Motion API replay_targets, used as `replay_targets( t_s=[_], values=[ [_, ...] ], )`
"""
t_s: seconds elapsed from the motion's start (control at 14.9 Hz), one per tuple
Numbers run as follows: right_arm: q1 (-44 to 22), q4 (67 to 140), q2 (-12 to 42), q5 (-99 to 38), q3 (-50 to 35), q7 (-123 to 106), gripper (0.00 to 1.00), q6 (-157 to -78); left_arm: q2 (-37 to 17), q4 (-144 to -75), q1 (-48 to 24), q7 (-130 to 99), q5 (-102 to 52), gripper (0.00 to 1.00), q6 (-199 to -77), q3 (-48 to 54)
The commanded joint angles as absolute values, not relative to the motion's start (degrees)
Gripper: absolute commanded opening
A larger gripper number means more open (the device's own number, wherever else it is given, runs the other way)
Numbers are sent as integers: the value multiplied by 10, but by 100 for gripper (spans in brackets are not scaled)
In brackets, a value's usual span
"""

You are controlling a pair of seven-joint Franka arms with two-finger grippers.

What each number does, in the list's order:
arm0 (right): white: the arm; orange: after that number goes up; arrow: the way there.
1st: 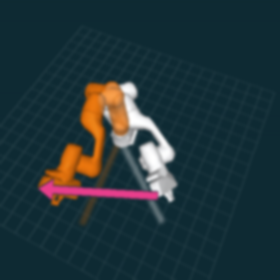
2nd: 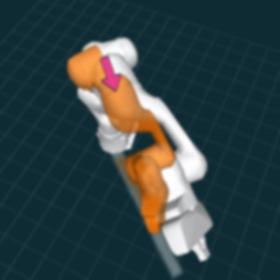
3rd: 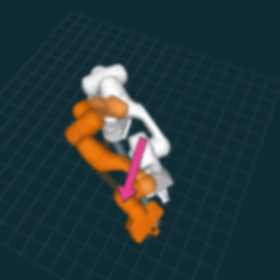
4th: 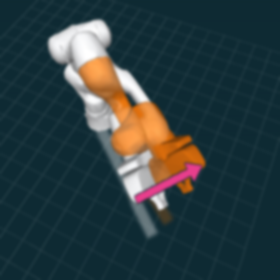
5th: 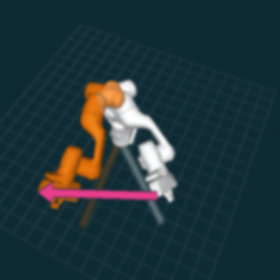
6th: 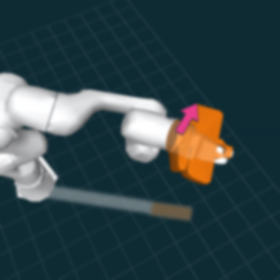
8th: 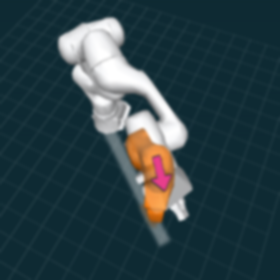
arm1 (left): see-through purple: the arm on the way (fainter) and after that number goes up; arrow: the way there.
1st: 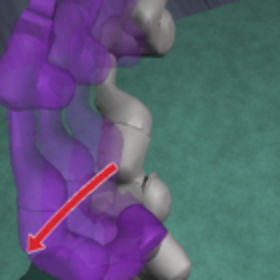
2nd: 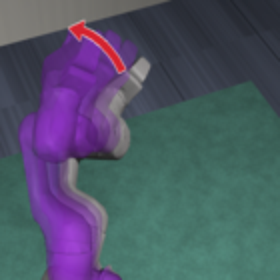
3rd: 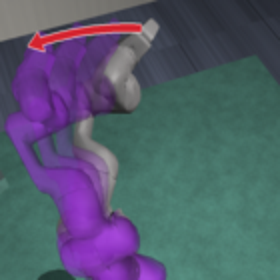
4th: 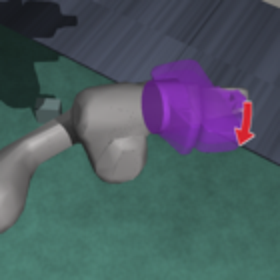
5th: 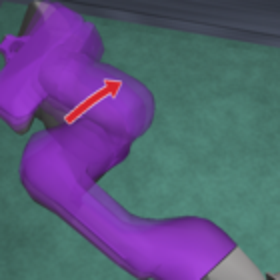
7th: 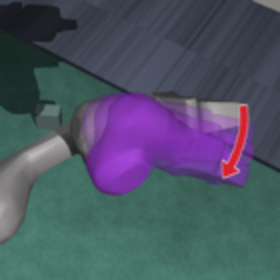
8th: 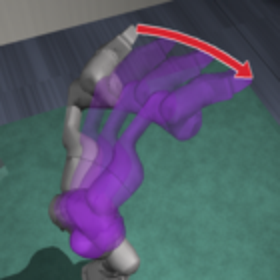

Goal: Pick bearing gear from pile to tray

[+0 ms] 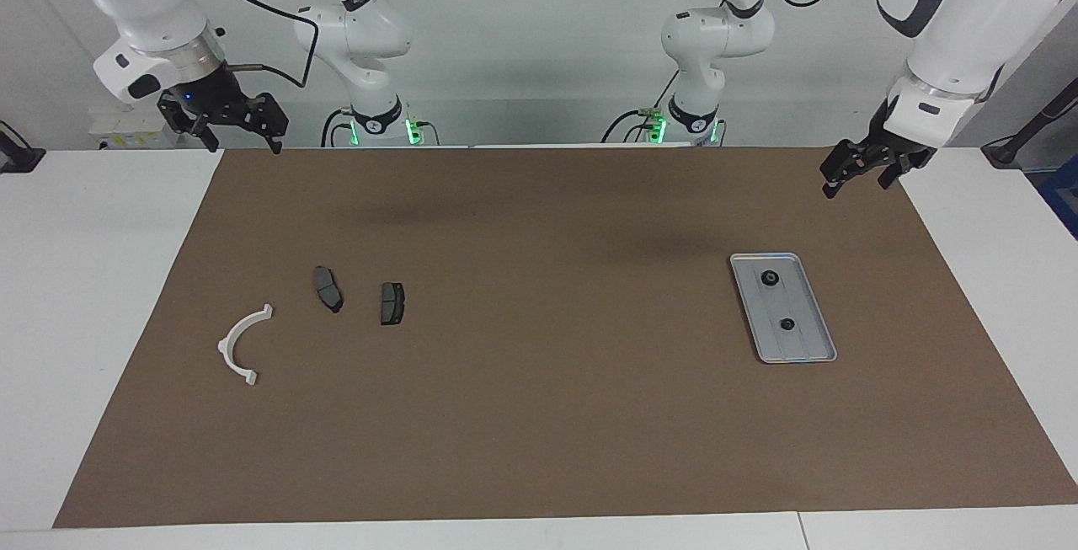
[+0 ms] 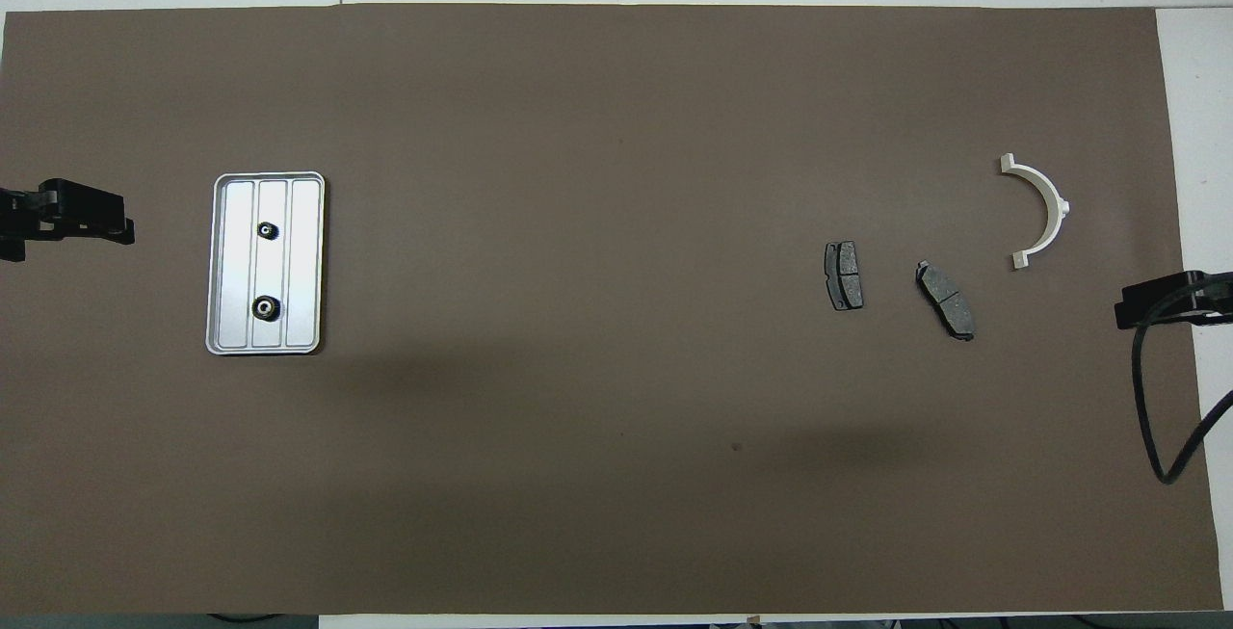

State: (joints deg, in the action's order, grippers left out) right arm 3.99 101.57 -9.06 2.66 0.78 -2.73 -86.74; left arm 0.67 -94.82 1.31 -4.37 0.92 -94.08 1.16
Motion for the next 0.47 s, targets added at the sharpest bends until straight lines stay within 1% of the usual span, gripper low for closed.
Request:
replay_targets(
  t_s=[0.0, 0.4],
  values=[
    [46, 1034, -104, 25, 7, -43, 100, -886, 2, -932, 24, -29, 18, 100, -931, 20],
    [46, 1034, -104, 25, 7, -44, 100, -886, 3, -933, 22, -29, 13, 100, -933, 22]
  ],
)
